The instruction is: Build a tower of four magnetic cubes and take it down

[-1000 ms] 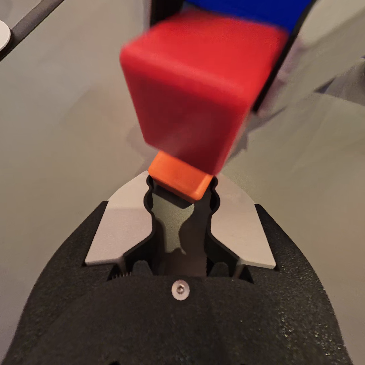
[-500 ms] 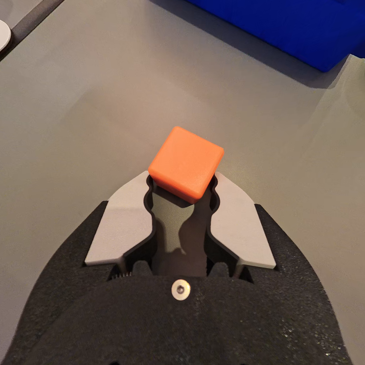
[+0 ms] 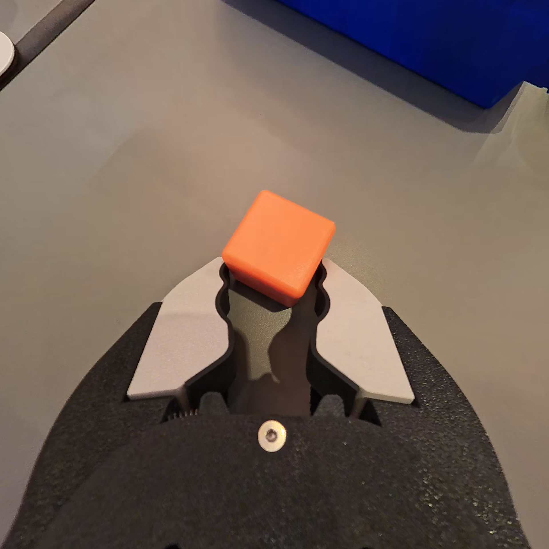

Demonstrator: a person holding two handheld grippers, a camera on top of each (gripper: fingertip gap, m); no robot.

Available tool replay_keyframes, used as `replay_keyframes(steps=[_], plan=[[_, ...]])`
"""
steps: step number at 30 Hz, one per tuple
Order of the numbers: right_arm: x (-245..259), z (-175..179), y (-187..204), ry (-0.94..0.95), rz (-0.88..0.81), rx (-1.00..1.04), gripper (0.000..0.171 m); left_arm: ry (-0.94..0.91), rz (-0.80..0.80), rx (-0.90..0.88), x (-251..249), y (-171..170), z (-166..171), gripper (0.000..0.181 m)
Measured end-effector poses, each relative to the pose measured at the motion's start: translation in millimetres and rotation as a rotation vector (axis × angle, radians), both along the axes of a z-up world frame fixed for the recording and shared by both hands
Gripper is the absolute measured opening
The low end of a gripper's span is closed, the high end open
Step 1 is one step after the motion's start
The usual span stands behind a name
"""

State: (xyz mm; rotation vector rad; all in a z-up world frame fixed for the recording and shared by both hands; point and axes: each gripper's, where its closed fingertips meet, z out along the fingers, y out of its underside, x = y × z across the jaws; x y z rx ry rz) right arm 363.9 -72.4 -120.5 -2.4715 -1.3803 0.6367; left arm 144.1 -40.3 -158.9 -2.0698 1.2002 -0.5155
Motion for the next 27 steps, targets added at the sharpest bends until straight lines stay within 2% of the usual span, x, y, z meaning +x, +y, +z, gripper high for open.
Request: replay_keyframes(steps=[3,5,10,13,16,18,20,21,23,27], plan=[[7,24,13,0.014,-0.057,0.129,0.061,0.006,0.002,0.004,-1,0,0,0.055],[3,55,23,0.036,-0.068,0.287,0.061,0.018,0.008,0.02,-3,1,3,0.055],[-59,144,23,0.192,0.043,0.671,0.06,-0.141,-0.009,0.04,3,-5,52,0.055],[-115,173,13,0.42,0.026,0.542,0.06,-0.219,0.002,0.18,-1,-8,97,0.055],[-161,184,20,0.615,-0.103,0.322,0.061,-0.279,0.019,0.323,-6,-13,139,0.055],[-185,180,22,0.687,-0.156,0.196,0.07,-0.329,0.031,0.387,-9,-18,161,0.055],[-202,171,24,0.703,-0.182,0.131,0.09,-0.35,0.045,0.445,-11,-21,174,0.055],[-209,167,22,0.71,-0.188,0.095,0.091,-0.339,0.046,0.466,-12,-23,177,0.055],[-220,164,19,0.746,-0.206,0.027,0.09,-0.3,0.058,0.515,-13,-22,178,0.055],[-235,150,8,0.746,-0.175,-0.106,0.065,-0.265,0.053,0.538,-9,-24,174,0.055]])
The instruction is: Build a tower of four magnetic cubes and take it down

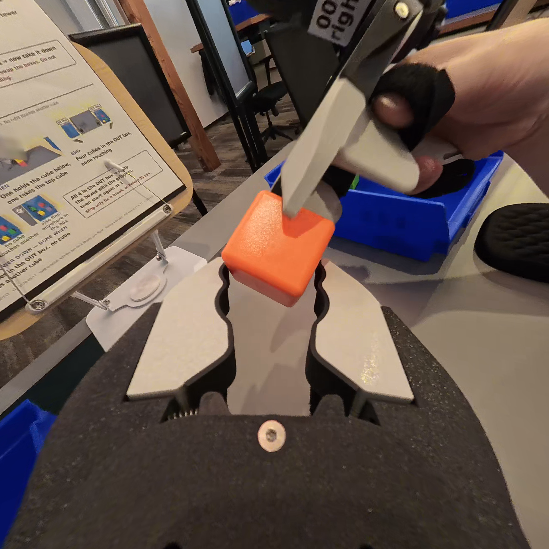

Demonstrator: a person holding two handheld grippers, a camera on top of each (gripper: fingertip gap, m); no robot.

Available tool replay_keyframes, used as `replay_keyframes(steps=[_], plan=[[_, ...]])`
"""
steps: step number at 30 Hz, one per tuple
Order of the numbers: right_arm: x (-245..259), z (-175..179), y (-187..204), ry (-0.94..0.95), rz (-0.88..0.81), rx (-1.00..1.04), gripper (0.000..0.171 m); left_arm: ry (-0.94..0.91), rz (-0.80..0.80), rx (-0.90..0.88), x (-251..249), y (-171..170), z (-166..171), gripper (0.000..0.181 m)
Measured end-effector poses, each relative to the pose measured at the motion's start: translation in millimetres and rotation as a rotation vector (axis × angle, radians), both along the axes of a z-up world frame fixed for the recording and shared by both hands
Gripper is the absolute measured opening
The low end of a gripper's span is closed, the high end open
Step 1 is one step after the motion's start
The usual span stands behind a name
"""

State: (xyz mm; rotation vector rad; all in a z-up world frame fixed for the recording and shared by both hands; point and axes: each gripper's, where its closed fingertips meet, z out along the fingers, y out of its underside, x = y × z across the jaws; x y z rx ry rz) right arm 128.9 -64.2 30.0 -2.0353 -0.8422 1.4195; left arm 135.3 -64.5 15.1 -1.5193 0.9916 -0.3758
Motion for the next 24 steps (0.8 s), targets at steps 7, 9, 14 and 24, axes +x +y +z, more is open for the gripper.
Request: replay_keyframes(steps=[7,9,14,24], plan=[[11,-7,-5,-0.086,0.068,0.033,0.049,0.059,0.024,0.007,4,0,-11,0.057],[40,-9,1,-0.224,0.019,0.122,0.049,0.075,0.017,-0.007,7,-3,-13,0.064],[206,-44,12,-0.869,-0.267,0.21,0.048,0.083,0.019,-0.045,6,-1,-15,0.06],[349,-148,-17,-1.27,-0.282,-0.272,0.049,0.059,-0.024,-0.097,3,-4,-10,0.054]])
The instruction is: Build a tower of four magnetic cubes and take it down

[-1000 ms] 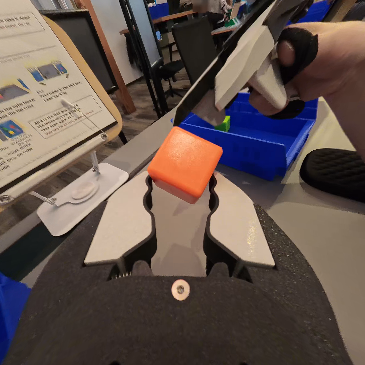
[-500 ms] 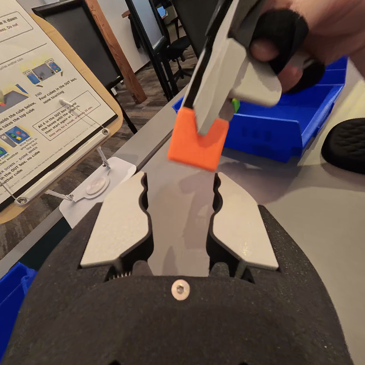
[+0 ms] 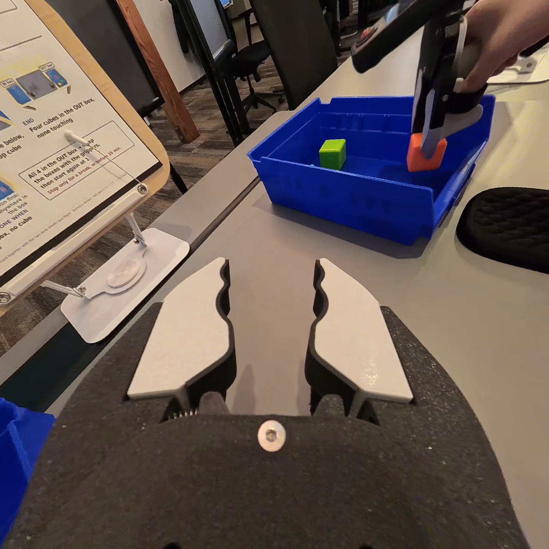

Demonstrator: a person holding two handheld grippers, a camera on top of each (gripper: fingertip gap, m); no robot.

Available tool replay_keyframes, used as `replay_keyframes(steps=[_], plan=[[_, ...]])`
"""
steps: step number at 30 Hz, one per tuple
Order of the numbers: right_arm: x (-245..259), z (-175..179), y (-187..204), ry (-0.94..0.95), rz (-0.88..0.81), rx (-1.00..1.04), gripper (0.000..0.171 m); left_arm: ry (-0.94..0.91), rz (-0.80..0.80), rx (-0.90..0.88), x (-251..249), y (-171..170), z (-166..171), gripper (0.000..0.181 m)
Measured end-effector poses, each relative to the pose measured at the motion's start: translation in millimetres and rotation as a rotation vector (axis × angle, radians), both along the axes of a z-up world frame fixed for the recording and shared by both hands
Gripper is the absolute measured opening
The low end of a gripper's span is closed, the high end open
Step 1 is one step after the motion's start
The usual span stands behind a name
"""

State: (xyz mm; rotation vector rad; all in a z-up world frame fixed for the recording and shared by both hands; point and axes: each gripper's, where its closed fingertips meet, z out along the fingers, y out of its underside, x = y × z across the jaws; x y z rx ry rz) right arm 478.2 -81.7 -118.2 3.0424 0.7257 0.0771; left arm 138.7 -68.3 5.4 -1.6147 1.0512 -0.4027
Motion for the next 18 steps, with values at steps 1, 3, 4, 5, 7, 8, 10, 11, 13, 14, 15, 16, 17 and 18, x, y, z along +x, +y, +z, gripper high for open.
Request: replay_keyframes(steps=[1,3,4,5,7,8,10,11,13,14,15,16,17,18], plan=[[1,-2,2,-0.009,0.007,0.002,0.049,0.001,0.003,0.003,-1,0,1,0.054],[1,-6,5,-0.024,0.012,-0.005,0.049,-0.001,0.005,0.006,-1,1,2,0.054],[0,-8,5,-0.015,0.006,-0.012,0.048,-0.002,0.005,0.002,-2,1,2,0.056],[-2,-9,4,0.0,-0.004,-0.02,0.049,-0.003,0.007,-0.001,-3,1,3,0.057],[-1,-8,5,0.004,-0.025,-0.009,0.052,-0.009,0.01,-0.008,-5,1,7,0.06],[0,-5,4,0.012,-0.032,-0.004,0.052,-0.013,0.017,-0.008,-8,1,11,0.062],[-7,9,6,0.069,-0.016,0.06,0.051,-0.014,0.063,0.017,-22,5,27,0.062],[-13,22,11,0.119,0.008,0.134,0.048,-0.023,0.098,0.048,-33,8,41,0.061],[-32,61,26,0.251,0.083,0.35,0.042,-0.071,0.178,0.117,-65,14,75,0.06],[-37,84,35,0.301,0.101,0.486,0.041,-0.1,0.238,0.149,-86,18,93,0.058],[-37,107,46,0.335,0.087,0.619,0.042,-0.119,0.311,0.176,-112,21,109,0.054],[-31,127,56,0.352,0.039,0.738,0.049,-0.124,0.4,0.194,-140,26,120,0.051],[-17,140,65,0.338,-0.041,0.834,0.055,-0.1,0.488,0.2,-169,29,125,0.04],[2,145,73,0.295,-0.142,0.892,0.055,-0.031,0.559,0.192,-197,30,122,0.025]])
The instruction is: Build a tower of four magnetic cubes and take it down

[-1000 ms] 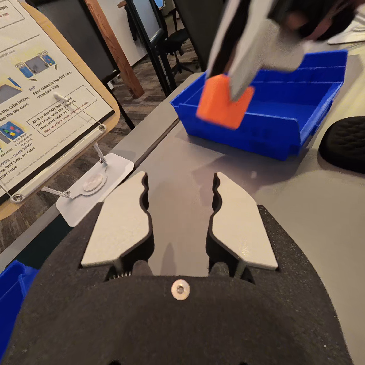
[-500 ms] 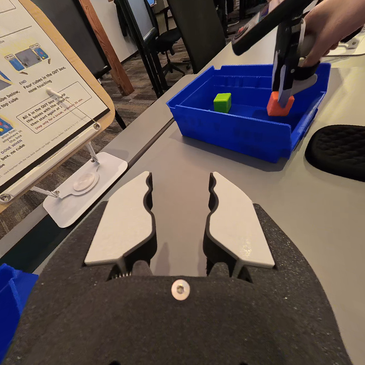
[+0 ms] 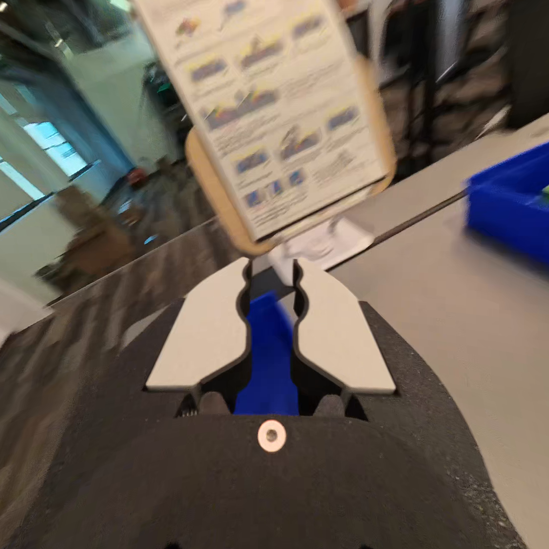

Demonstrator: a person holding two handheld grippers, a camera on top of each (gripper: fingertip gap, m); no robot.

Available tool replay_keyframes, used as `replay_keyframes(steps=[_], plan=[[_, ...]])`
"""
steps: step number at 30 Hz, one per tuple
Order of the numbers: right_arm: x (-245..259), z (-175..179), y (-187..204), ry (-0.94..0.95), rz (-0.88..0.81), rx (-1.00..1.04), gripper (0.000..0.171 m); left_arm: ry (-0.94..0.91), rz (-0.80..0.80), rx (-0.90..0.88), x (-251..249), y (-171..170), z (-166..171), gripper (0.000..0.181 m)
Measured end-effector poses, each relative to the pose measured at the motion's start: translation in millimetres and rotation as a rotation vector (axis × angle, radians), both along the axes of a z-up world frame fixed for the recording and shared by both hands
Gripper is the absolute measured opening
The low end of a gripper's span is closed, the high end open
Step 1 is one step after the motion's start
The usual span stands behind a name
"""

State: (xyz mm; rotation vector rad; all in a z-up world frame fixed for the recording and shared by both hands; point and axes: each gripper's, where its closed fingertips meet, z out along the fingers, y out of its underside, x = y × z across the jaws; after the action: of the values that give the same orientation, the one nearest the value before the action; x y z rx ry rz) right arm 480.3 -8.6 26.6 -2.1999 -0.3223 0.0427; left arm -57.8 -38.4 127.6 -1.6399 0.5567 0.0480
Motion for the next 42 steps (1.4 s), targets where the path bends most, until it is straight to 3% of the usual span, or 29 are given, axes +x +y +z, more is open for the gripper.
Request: replay_keyframes(steps=[1,3,5,8,9,11,13,19,21,22,26,35,42], plan=[[21,-5,4,-0.007,-0.113,-0.011,0.056,0.081,0.095,-0.043,-30,1,-7,0.026],[56,-36,1,-0.039,-0.28,-0.152,0.059,0.245,0.368,-0.094,-102,2,-14,0.048],[73,-74,-6,-0.051,-0.331,-0.324,0.062,0.317,0.592,-0.122,-165,0,-18,0.061],[68,-116,-14,0.028,-0.297,-0.515,0.059,0.121,0.57,-0.313,-202,5,-57,0.077],[64,-126,-17,0.06,-0.282,-0.566,0.051,0.039,0.515,-0.405,-205,6,-75,0.083],[51,-138,-23,0.141,-0.249,-0.653,0.009,-0.062,0.472,-0.553,-217,8,-107,0.087],[48,-142,-25,0.16,-0.252,-0.687,0.007,-0.116,0.498,-0.665,-232,8,-136,0.084],[47,-142,-25,0.102,-0.239,-0.695,0.006,-0.145,0.451,-0.987,-223,10,-209,0.076],[44,-142,-26,0.061,-0.211,-0.703,0.006,-0.112,0.377,-1.033,-211,10,-223,0.04],[40,-142,-26,0.052,-0.192,-0.71,0.006,-0.109,0.349,-1.065,-203,9,-228,0.038],[10,-141,-22,0.072,-0.06,-0.723,0.008,-0.003,0.422,-1.096,-200,9,-234,0.039],[-74,-140,-13,0.012,0.066,-0.783,0.009,0.135,0.311,-1.106,-123,15,-237,0.048],[-154,-142,-23,-0.071,0.22,-0.827,0.026,0.35,0.322,-1.061,-84,16,-242,0.06]])
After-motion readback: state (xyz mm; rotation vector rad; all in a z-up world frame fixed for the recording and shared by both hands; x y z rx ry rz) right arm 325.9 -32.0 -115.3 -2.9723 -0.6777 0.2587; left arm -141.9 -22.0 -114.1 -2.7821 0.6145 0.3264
